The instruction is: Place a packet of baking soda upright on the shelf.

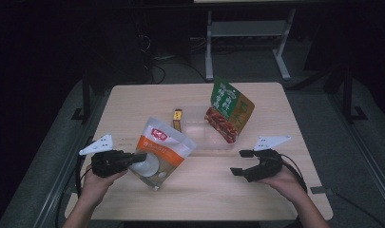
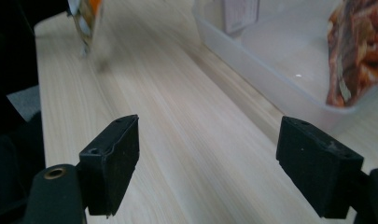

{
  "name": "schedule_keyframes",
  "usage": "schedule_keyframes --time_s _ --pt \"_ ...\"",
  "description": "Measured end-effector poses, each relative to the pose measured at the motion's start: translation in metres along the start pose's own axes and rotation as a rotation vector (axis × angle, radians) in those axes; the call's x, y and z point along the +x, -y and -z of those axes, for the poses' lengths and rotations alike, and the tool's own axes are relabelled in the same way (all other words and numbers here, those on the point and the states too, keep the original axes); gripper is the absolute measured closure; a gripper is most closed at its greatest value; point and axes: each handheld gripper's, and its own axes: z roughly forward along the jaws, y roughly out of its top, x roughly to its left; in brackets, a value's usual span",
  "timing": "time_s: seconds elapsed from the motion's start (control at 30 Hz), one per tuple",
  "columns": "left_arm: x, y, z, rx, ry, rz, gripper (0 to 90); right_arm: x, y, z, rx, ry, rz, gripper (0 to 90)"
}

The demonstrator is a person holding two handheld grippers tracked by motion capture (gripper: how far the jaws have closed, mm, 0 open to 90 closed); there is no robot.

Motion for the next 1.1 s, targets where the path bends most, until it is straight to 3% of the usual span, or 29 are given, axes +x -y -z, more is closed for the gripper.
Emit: schedule_keyframes --time_s 0.2,0.7,0.8,0.9,1.03,1.1 --pt "-0.004 -0.011 -0.018 -0.01 0.019 -0.013 89.5 0.002 -0.023 0.003 -0.067 -0.039 0.021 19.8" --pt "-0.014 -0.036 -0.065 -0.043 0.062 -0.036 89.5 0.006 -0.067 -0.004 -0.144 -0.133 0.077 21.1" --pt "-0.016 -0.037 -0.07 -0.052 0.07 -0.042 89.5 0.005 -0.075 -0.007 -0.152 -0.154 0.088 25.5" --pt "-0.017 -0.038 -0.071 -0.065 0.073 -0.043 89.5 0.003 -0.082 -0.014 -0.155 -0.175 0.1 35.9" --pt "-0.017 -0.037 -0.067 -0.074 0.064 -0.049 89.5 0.002 -0.09 -0.023 -0.159 -0.198 0.127 53.4" --pt "-0.016 -0.036 -0.066 -0.085 0.062 -0.042 89.5 0.002 -0.095 -0.03 -0.17 -0.232 0.134 65.7"
